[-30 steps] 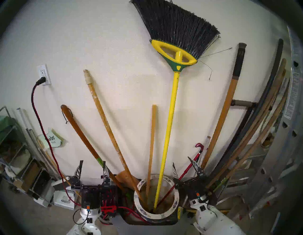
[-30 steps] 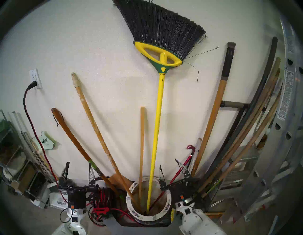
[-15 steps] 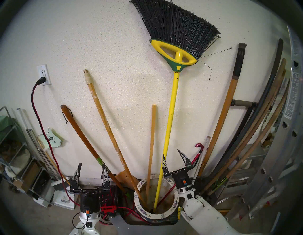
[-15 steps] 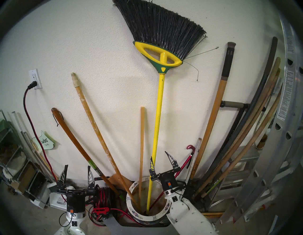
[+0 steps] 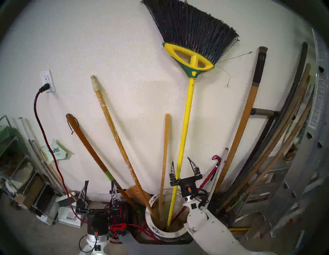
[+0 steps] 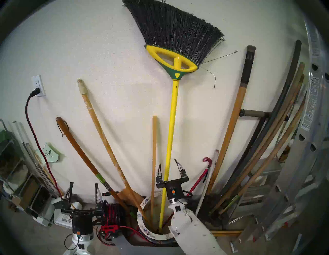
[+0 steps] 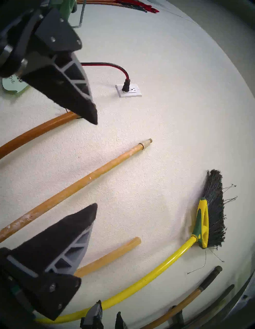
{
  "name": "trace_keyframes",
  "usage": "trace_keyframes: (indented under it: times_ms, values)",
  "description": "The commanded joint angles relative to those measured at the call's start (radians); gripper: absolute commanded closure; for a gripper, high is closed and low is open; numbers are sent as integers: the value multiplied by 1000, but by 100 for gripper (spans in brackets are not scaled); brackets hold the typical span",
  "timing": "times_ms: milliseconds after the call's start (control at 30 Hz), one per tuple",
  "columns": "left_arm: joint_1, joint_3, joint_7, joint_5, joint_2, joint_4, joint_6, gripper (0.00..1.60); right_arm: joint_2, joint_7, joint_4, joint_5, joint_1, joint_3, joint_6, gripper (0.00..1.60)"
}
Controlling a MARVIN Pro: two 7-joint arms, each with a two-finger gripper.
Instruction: Take wooden sticks or brooms out of the pot
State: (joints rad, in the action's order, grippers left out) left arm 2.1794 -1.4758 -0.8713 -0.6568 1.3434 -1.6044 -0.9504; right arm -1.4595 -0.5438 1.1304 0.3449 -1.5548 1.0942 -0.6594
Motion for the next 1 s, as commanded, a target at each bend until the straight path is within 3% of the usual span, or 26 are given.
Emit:
trace_keyframes:
  times_ms: [0, 133, 533, 967]
  values:
    - [2, 0, -14, -5, 17, 7, -5, 0, -54, -63, -55, 27, 28, 10, 21, 0]
    - [-5, 1, -5, -1, 17, 6, -1, 0, -63, -67, -70, 12, 35, 20, 43, 0]
    - [-36, 13, 13, 14, 11, 25, 1, 0, -48, 74, -72, -101, 22, 20, 63, 0]
    - [-61, 23, 27, 33, 8, 41, 6, 0, -58, 73, -107, -115, 32, 35, 109, 0]
